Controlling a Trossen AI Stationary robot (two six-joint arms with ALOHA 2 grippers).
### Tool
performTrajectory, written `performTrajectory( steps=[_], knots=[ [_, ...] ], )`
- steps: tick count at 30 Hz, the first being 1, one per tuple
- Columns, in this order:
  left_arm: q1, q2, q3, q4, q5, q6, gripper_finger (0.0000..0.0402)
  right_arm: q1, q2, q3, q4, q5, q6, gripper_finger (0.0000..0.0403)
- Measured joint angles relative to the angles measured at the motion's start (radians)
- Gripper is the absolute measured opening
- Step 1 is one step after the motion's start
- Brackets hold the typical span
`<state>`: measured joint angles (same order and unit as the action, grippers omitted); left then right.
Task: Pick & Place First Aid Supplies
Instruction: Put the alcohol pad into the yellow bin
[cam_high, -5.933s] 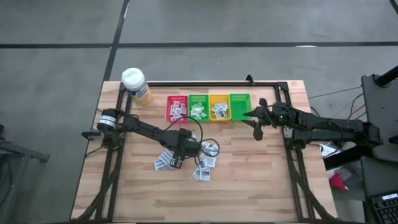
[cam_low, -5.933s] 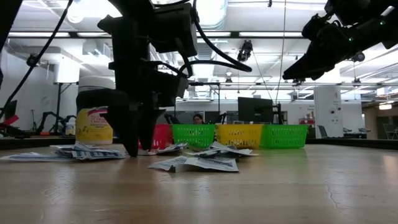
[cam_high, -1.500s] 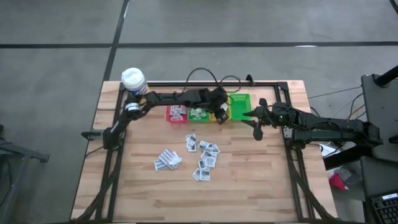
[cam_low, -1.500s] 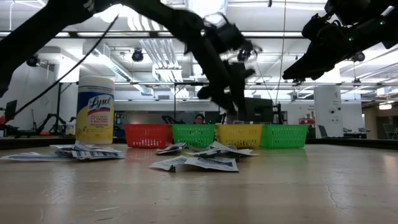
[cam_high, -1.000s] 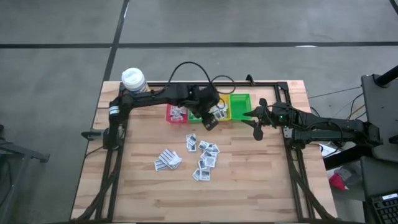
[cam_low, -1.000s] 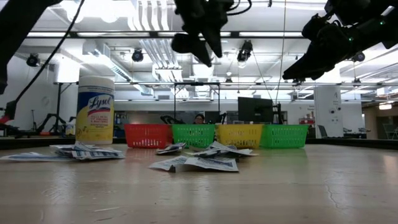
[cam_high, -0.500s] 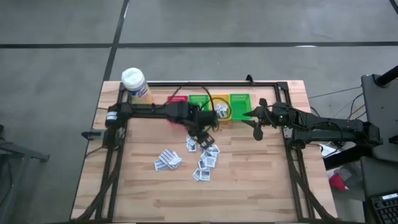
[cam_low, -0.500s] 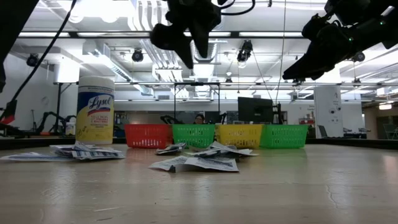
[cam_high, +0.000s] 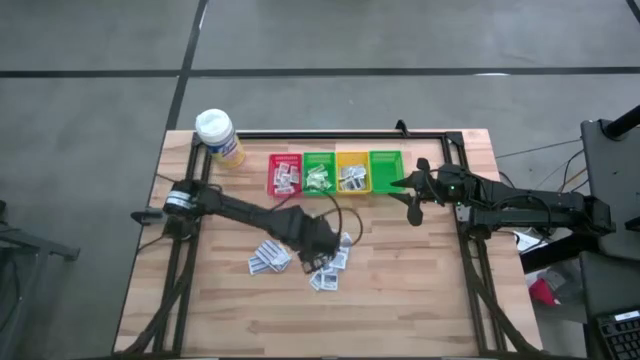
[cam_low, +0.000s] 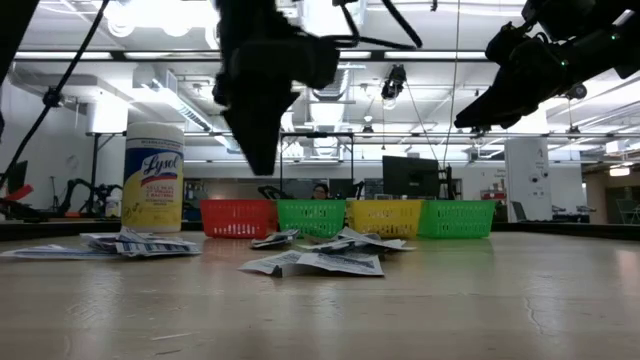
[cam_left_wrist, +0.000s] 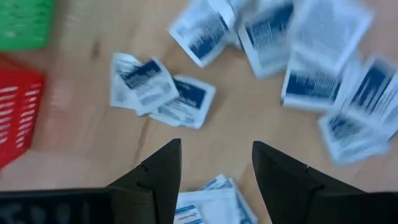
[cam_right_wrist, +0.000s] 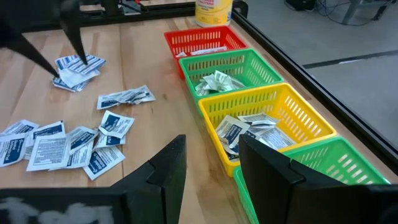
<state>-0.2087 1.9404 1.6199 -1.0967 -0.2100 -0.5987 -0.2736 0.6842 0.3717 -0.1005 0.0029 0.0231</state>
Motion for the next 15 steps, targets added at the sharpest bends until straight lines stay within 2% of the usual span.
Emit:
performTrajectory(
  steps=[7, 9, 15],
  knots=[
    [-0.044, 0.0, -0.168, 0.236, -0.002, 0.184, 0.019, 0.0, 0.0, 0.0, 0.0, 0.0, 0.0, 0.0146],
    [-0.043, 0.0, -0.208, 0.283, -0.007, 0.184, 0.019, 0.0, 0.0, 0.0, 0.0, 0.0, 0.0, 0.0146],
    [-0.041, 0.0, -0.247, 0.285, -0.083, 0.147, 0.019, 0.0, 0.0, 0.0, 0.0, 0.0, 0.002, 0.0146]
  ],
)
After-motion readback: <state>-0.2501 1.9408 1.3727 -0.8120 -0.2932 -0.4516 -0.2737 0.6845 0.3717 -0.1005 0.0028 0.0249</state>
